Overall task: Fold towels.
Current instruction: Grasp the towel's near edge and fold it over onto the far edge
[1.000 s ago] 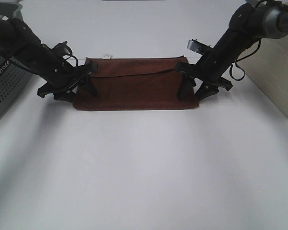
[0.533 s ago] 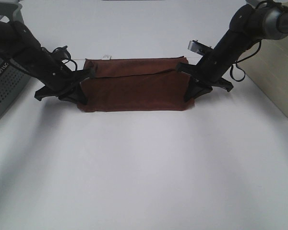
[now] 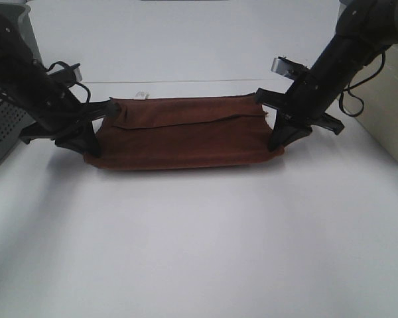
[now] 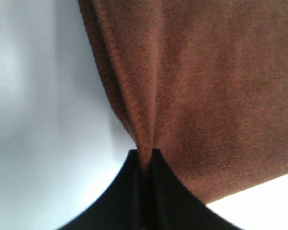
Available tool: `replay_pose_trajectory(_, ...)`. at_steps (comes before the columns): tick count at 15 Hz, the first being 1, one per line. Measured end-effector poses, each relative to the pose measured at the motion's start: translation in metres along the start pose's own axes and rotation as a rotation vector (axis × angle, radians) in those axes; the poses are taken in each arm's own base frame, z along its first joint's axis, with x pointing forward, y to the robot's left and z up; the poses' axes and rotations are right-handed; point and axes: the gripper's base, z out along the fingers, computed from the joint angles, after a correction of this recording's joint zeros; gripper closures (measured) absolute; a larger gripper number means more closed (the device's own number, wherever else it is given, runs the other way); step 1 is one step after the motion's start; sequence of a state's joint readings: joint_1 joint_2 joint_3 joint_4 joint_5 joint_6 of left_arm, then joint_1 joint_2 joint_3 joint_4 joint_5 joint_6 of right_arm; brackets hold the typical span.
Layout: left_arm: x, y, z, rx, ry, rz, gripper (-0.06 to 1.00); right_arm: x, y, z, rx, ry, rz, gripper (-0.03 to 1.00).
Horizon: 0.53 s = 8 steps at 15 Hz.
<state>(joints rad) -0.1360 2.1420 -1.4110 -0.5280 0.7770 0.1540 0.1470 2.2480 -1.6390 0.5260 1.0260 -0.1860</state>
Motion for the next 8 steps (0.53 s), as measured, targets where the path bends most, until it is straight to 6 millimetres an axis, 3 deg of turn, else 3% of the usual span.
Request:
replay_pose_trajectory(1, 0.011, 0.003, -0.002, -0.009, 0.011, -0.009, 0.94, 0.020, -0.003, 0.002, 0.009, 0.010, 0.011, 0.97)
replay_pose_trajectory(3, 0.029, 0.007, -0.002, -0.025, 0.027, -0.024, 0.94, 0.039, -0.005, 0.005, 0.012, 0.009, 0.031, 0.97)
replay_pose_trajectory(4, 0.046, 0.012, -0.001, -0.043, 0.040, -0.037, 0.94, 0.050, -0.006, 0.008, 0.008, 0.020, 0.036, 0.97)
replay_pose_trajectory(6, 0.058, 0.015, -0.003, -0.051, 0.045, -0.045, 0.94, 0.071, -0.011, 0.015, 0.002, 0.051, 0.045, 0.97)
replay_pose_trajectory(8, 0.063, 0.016, -0.003, -0.055, 0.052, -0.048, 0.94, 0.077, -0.012, 0.019, -0.003, 0.063, 0.047, 0.97)
